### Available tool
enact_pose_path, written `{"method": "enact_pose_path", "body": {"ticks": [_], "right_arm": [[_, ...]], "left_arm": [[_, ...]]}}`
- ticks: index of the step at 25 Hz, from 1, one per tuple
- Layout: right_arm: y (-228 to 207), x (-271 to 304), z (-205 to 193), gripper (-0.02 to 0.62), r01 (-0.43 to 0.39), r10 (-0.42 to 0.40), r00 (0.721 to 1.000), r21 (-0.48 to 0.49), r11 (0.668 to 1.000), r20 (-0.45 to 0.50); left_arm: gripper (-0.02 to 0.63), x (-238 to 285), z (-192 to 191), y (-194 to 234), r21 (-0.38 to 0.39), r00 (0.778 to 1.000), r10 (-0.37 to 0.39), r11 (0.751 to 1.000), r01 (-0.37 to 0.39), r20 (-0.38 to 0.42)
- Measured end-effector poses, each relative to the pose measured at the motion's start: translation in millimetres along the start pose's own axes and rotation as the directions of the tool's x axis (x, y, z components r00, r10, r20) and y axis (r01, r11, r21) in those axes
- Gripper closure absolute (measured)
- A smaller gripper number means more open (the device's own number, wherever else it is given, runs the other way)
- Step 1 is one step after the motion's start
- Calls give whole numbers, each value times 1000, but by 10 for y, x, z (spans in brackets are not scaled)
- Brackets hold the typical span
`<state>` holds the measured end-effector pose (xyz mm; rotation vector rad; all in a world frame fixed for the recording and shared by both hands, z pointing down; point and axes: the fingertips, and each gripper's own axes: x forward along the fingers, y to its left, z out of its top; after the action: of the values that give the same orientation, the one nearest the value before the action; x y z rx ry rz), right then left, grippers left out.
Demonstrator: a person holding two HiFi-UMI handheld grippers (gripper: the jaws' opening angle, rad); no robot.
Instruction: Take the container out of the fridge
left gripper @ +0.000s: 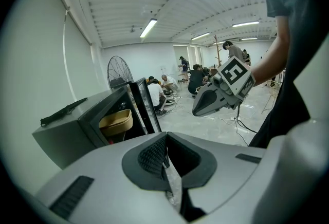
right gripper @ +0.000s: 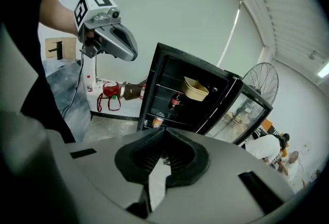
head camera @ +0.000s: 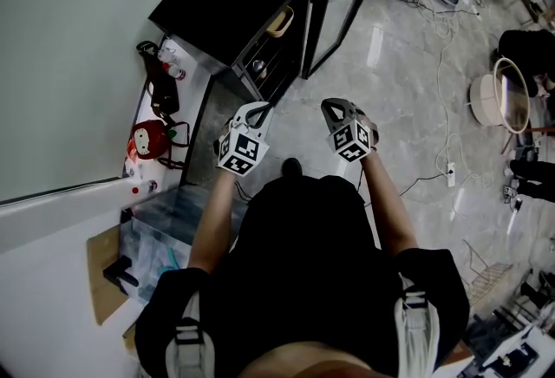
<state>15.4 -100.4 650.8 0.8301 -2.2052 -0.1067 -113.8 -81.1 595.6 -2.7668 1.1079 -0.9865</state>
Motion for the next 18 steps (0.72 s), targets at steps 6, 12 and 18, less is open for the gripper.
{"method": "enact_pose_path", "body": {"ticks": [6, 12, 18], "right_arm": [[56, 35, 48, 597, -4, 4, 1000, -13, 1000, 0], [16, 4, 100, 597, 6, -6, 1000, -38, 999, 7], [-57, 37, 150, 597, 7, -6, 1000, -56, 998, 21]], "left_arm": [[586, -54, -60, 25, -1, 1000, 3, 1000, -3, 1], [586, -119, -74, -36, 2, 1000, 2, 1000, -2, -1], [586, -139, -77, 5, -5, 1000, 25, 1000, -26, -5]]}}
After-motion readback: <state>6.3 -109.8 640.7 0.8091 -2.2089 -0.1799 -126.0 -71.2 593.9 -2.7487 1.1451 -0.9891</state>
